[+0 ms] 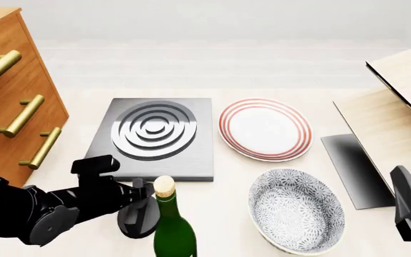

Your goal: Turn on the stove.

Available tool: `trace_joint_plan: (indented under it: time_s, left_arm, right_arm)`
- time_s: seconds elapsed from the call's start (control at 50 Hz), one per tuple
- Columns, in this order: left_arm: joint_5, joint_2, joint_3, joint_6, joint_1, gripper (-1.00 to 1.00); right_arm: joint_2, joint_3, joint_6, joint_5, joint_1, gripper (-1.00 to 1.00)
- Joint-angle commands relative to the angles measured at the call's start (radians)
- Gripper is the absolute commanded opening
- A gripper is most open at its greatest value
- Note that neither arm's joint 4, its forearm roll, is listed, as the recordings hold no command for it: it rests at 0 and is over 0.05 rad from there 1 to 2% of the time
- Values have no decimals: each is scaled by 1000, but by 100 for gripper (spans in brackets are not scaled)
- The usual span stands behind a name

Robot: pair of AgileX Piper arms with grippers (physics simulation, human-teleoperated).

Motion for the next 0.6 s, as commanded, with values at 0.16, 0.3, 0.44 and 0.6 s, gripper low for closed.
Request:
trace_joint_plan:
  time_s: [0.16, 0.3, 0.44, 0.6]
  left_arm:
    - [107, -62, 13, 182, 157, 100]
    - [120, -84, 20, 186, 166, 100]
    - [127, -101, 29, 187, 172, 100]
    - [146, -139, 36, 188, 174, 100]
  right_arm:
    - [0, 0, 0, 0, 0, 100]
    - [0, 0, 0, 0, 0, 100]
    - [0, 0, 0, 0, 0, 100]
    - [0, 0, 0, 0, 0, 100]
